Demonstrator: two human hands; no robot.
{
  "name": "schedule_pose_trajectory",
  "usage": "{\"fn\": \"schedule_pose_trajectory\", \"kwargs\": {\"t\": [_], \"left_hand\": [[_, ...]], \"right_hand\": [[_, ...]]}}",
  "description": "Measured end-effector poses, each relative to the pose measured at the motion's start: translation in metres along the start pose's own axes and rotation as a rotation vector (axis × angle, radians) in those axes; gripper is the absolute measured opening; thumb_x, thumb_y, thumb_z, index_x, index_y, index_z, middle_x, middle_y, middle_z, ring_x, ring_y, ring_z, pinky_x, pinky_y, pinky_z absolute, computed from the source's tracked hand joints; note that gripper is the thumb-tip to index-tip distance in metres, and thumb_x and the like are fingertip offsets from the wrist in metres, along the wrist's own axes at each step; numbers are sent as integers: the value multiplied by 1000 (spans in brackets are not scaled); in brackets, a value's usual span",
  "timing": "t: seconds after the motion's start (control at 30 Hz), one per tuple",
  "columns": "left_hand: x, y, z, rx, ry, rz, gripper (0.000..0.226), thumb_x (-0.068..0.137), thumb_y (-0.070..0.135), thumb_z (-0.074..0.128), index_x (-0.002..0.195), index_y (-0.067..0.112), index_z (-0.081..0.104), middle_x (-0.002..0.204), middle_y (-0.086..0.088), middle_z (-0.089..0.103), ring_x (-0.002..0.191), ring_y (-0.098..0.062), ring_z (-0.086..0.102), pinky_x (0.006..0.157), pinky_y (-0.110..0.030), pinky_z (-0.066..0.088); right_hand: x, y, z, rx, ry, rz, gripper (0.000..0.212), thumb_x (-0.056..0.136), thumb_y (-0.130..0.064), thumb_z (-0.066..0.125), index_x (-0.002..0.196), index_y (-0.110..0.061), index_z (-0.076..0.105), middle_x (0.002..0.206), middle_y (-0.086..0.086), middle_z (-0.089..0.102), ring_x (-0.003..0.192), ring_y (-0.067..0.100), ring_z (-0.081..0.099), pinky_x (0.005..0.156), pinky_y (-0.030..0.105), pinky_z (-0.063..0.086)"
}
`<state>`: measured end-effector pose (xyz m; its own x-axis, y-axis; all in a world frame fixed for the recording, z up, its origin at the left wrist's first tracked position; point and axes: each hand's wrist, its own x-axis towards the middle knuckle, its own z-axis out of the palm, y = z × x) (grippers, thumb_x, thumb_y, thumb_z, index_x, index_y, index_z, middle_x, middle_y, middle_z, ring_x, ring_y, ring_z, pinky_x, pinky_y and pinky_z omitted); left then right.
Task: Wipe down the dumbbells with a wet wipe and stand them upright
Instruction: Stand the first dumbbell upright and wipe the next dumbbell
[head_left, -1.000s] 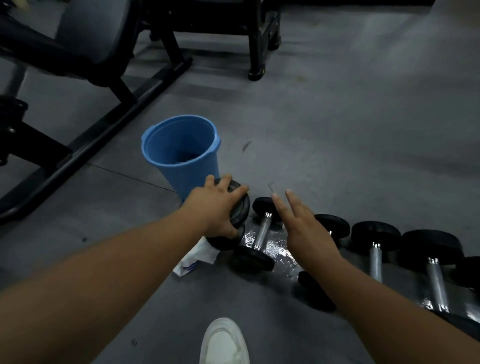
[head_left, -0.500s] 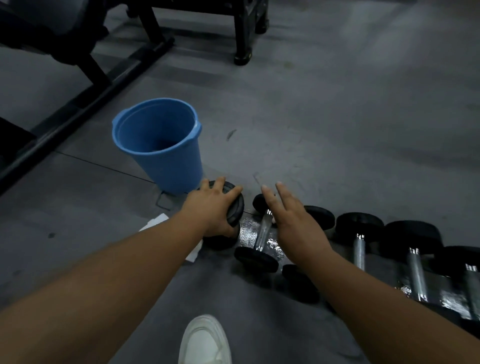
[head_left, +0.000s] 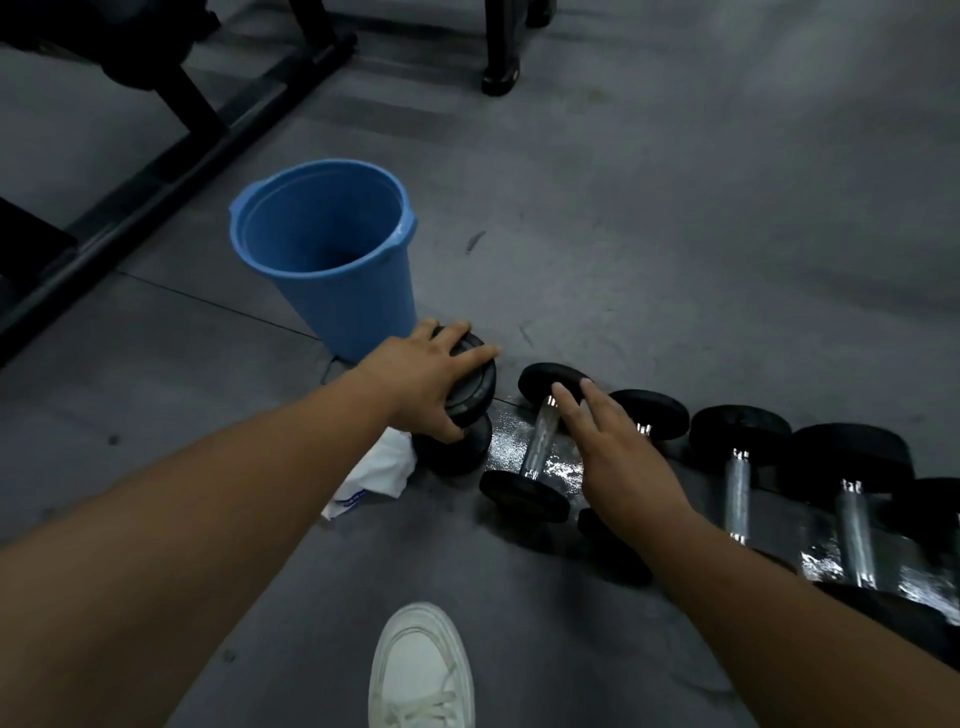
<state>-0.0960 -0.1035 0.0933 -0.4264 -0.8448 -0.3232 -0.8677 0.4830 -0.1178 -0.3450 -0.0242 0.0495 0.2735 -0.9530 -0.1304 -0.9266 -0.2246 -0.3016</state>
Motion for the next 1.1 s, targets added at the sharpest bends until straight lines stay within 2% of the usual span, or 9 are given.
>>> {"fn": "schedule_pose_trajectory", "kwargs": {"t": [0.1,0.2,0.27,0.33,0.4,0.63,0.83,0.97,1.1], "left_hand": [[-1,1,2,-12,-37,-7,111,69,68,66,152,45,-3,162,-1,1,145,-32,12,93,-49,46],[-6,18,0,41,25,-13,111,70,67,66,155,38,-1,165,-4,-6,151,-30,1,114,-58,22],[-15,48,9,94,226,96,99,69,60,69,152,25,26,160,-13,21,147,-31,22,115,-51,23],[-24,84,34,30,287,298,78,65,49,73,133,18,53,132,-10,55,121,-28,53,101,-40,43],[-27,103,58,-21,173,353,69,67,48,72,126,17,54,116,-5,60,105,-24,59,89,-36,49],[-11,117,86,-60,-51,217,57,95,20,50,148,16,30,133,-10,49,116,-31,52,86,-41,51],[-5,121,85,-57,-20,170,41,98,11,39,139,15,40,127,-10,52,113,-31,54,72,-38,47],[-15,110,96,-44,174,314,40,76,14,32,92,18,69,81,-3,62,66,-23,61,43,-24,34],[-35,92,113,-16,260,391,31,75,15,36,81,20,66,72,-1,58,59,-21,55,41,-26,33]], "right_hand": [[-4,-2,-6,19,14,-7,96,83,9,43,152,-39,-4,162,2,-1,149,21,5,108,37,37],[-5,-3,-8,34,23,-5,95,84,8,42,152,-39,-3,162,1,-1,149,20,4,110,38,36],[-6,0,-7,27,32,-2,92,85,6,42,153,-37,-3,162,3,0,149,20,5,110,39,36],[-7,4,-7,24,35,15,91,86,4,42,153,-36,-4,162,4,-1,149,21,5,108,41,37],[-8,9,-7,17,22,26,90,87,4,43,153,-35,-5,162,3,-2,149,21,4,108,39,38],[3,24,10,-41,-71,-5,95,85,4,47,153,-35,-5,162,6,2,148,23,8,110,43,36],[35,10,29,-155,-254,-100,80,90,-6,51,153,-32,9,161,5,3,133,32,37,90,42,48],[46,6,52,-226,-340,-136,74,91,-11,49,152,-33,13,161,4,-2,123,33,46,83,43,48],[49,2,71,-235,-375,-167,65,93,-12,48,148,-31,21,161,3,0,119,34,50,83,43,49]]}}
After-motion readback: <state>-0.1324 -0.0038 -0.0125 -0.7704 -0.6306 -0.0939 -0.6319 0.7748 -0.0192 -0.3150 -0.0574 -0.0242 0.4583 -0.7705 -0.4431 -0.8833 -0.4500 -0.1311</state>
